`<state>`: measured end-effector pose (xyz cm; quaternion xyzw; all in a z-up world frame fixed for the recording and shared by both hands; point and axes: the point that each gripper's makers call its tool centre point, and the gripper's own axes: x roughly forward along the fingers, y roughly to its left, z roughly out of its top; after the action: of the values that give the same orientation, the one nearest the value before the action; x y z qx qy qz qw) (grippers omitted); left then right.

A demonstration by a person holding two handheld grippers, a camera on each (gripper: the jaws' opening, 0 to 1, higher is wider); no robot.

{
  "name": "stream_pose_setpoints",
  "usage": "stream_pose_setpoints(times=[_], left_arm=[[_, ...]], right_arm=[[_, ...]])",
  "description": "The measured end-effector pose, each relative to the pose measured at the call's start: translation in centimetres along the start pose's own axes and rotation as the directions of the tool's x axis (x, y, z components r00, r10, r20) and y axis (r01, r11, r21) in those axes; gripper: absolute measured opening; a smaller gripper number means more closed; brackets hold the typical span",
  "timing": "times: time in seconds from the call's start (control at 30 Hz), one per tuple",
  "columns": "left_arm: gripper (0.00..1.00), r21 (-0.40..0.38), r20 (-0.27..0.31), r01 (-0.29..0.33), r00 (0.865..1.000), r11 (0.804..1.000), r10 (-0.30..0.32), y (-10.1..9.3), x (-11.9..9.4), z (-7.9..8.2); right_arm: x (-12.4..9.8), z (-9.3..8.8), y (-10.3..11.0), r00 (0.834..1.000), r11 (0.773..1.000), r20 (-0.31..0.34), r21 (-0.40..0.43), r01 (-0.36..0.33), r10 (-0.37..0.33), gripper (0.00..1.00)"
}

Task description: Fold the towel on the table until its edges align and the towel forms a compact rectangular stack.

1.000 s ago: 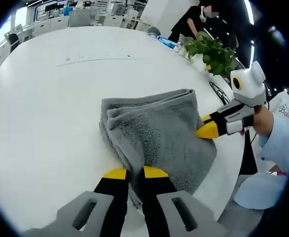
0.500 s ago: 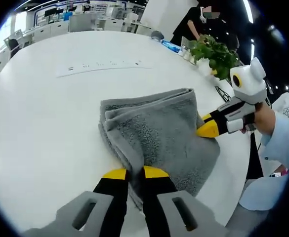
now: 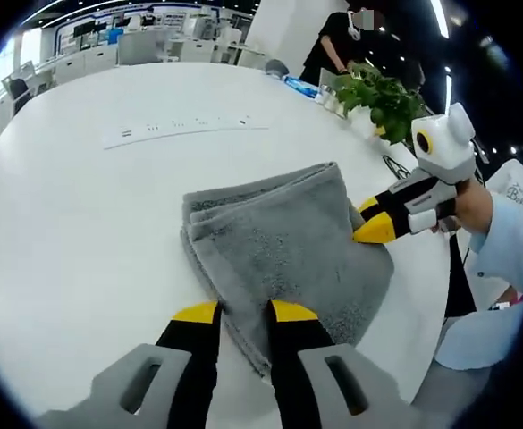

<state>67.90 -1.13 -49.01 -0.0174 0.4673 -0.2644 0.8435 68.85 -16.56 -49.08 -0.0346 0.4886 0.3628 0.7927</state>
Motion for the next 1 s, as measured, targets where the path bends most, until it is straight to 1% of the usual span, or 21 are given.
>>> stream_pose_setpoints(times=[0.13, 0.2, 0.23, 0.33, 0.43, 0.5, 0.57, 0.6, 0.63, 0.7, 0.8, 0.87, 0.9, 0.93, 1.0], left_arm=[[0.26, 0.014, 0.016, -0.005, 1.000, 1.000, 0.005, -0.6, -0.9, 0.2], [0.28, 0.026, 0.033, -0.009, 0.999, 1.000, 0.008, -0.9, -1.6, 0.4], [0.29, 0.034, 0.041, -0.012, 0.999, 0.999, 0.011, -0.6, -1.7, 0.2], [0.35, 0.040, 0.057, -0.012, 0.998, 0.999, 0.009, -0.5, -2.3, 0.3], [0.39, 0.044, 0.076, -0.005, 0.997, 0.999, 0.002, -0.6, -2.9, 0.4], [0.40, 0.050, 0.085, -0.011, 0.996, 0.999, 0.007, -0.6, -3.5, 0.3], [0.44, 0.053, 0.106, -0.010, 0.994, 0.999, 0.004, -0.5, -3.8, 0.3], [0.45, 0.063, 0.124, 0.003, 0.992, 0.998, -0.011, -0.7, -4.0, 0.4], [0.47, 0.065, 0.127, 0.003, 0.992, 0.998, -0.012, -1.2, -4.4, 0.1], [0.49, 0.087, 0.140, -0.024, 0.990, 0.996, 0.011, -1.2, -4.8, -0.3], [0.50, 0.086, 0.161, -0.020, 0.987, 0.996, 0.006, -1.0, -5.3, -0.6], [0.51, 0.094, 0.179, -0.031, 0.984, 0.995, 0.014, -1.5, -5.9, -1.2], [0.51, 0.097, 0.185, -0.032, 0.983, 0.995, 0.013, -2.0, -6.1, -1.7], [0.52, 0.102, 0.195, -0.029, 0.981, 0.994, 0.008, -2.2, -6.3, -1.9], [0.54, 0.113, 0.207, -0.038, 0.978, 0.993, 0.014, -2.3, -6.7, -2.5]], right_arm=[[-0.9, 0.2, 0.2, 1.000, 1.000, 0.010, -0.019, 0.003, -0.002, 0.14], [-1.3, 0.6, 0.3, 1.000, 0.999, 0.028, -0.039, 0.008, -0.007, 0.17], [-1.5, 0.9, 0.3, 0.999, 0.999, 0.040, -0.048, 0.012, -0.010, 0.19], [-2.1, 0.9, 0.5, 0.998, 0.996, 0.057, -0.090, 0.026, -0.021, 0.22], [-2.7, 0.6, 1.0, 0.997, 0.995, 0.072, -0.100, 0.026, -0.019, 0.28], [-2.9, 0.5, 1.3, 0.996, 0.993, 0.083, -0.117, 0.024, -0.015, 0.28], [-2.9, 0.4, 1.3, 0.995, 0.990, 0.094, -0.141, 0.026, -0.013, 0.30], [-2.9, 0.5, 1.5, 0.994, 0.988, 0.109, -0.152, 0.021, -0.005, 0.31], [-3.0, 0.3, 1.6, 0.994, 0.988, 0.111, -0.152, 0.023, -0.006, 0.33], [-3.3, 0.2, 2.1, 0.990, 0.985, 0.140, -0.171, 0.025, -0.001, 0.40], [-3.6, -0.4, 2.7, 0.986, 0.982, 0.165, -0.187, 0.029, 0.002, 0.51], [-3.8, -0.9, 3.2, 0.984, 0.979, 0.175, -0.199, 0.035, 0.000, 0.55], [-4.0, -1.3, 3.5, 0.983, 0.978, 0.182, -0.204, 0.037, 0.001, 0.56], [-4.0, -1.3, 3.4, 0.983, 0.978, 0.185, -0.205, 0.040, -0.002, 0.58], [-4.3, -1.7, 3.6, 0.980, 0.976, 0.197, -0.212, 0.047, -0.005, 0.62]])
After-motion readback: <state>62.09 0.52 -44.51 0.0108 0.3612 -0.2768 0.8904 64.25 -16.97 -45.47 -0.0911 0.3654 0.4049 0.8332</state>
